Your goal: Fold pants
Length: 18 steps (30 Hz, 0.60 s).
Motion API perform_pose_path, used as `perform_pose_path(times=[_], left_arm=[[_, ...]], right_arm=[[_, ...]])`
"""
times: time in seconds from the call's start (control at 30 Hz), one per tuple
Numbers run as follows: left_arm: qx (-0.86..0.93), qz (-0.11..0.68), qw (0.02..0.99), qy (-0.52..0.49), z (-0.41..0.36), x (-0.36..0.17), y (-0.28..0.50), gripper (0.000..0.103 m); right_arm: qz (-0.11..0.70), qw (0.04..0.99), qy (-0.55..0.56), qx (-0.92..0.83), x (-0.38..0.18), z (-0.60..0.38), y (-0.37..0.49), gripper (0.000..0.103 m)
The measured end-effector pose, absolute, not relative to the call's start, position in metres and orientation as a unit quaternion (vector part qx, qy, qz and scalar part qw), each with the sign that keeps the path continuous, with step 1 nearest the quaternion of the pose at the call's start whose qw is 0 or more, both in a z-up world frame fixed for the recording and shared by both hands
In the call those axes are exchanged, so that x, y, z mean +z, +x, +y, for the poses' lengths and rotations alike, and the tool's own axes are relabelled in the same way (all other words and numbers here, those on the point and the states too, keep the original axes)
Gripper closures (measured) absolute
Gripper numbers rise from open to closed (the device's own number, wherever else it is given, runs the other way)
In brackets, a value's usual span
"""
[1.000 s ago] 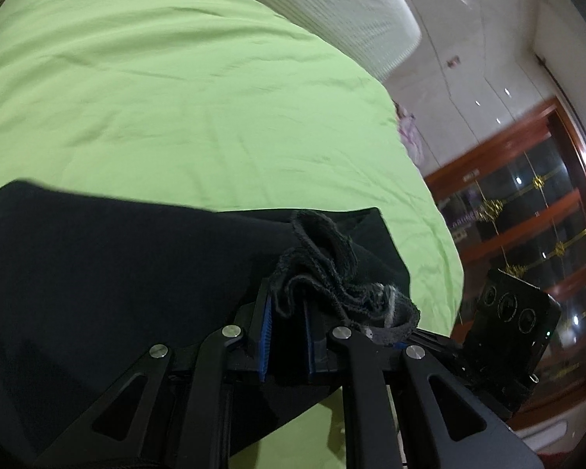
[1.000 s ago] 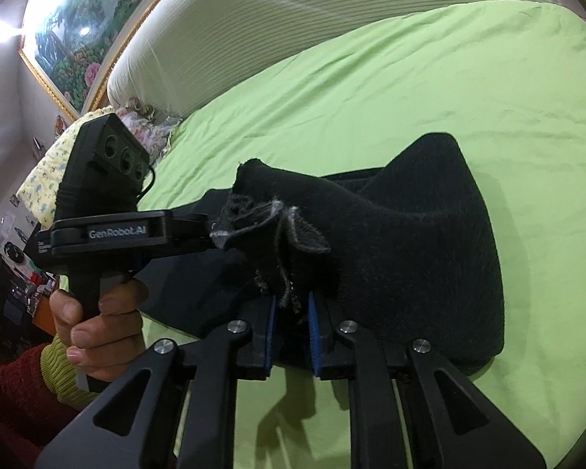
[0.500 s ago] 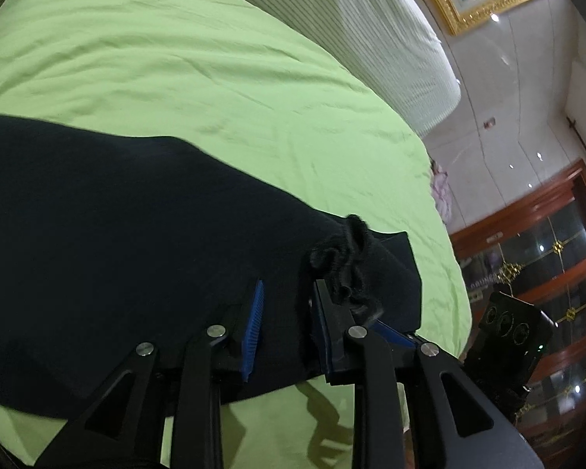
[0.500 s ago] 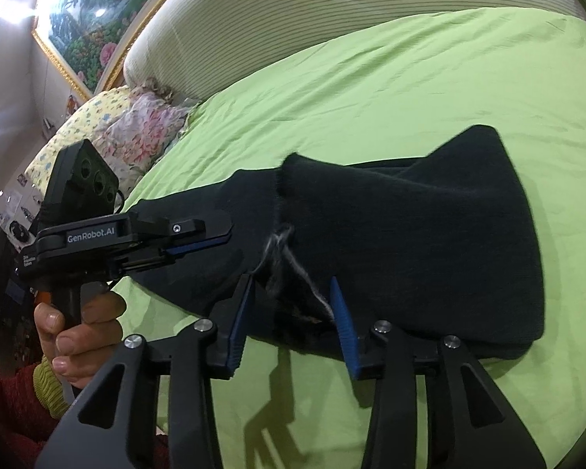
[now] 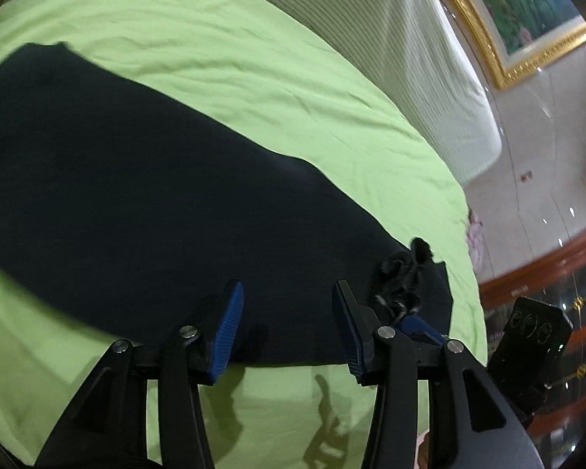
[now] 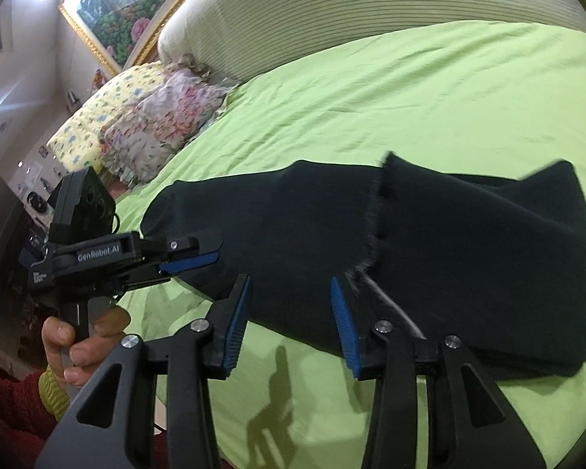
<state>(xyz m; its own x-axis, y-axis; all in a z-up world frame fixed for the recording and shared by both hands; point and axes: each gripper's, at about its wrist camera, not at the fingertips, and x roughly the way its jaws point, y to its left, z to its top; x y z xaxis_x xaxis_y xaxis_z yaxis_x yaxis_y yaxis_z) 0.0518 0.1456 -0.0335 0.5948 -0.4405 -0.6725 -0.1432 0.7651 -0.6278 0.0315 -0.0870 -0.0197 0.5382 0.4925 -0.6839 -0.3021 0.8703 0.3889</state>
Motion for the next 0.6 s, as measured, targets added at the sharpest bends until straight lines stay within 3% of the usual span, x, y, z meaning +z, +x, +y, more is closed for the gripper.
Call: perform_pose_path(times=[0.6], left_arm=[[0.028, 0.398, 0.829, -0.392, 0.243, -0.036, -0.01, 0.047]], right_arm=[[0.435, 0.85, 0.076, 0.287, -0.018, -0.027, 0.075, 0.06]])
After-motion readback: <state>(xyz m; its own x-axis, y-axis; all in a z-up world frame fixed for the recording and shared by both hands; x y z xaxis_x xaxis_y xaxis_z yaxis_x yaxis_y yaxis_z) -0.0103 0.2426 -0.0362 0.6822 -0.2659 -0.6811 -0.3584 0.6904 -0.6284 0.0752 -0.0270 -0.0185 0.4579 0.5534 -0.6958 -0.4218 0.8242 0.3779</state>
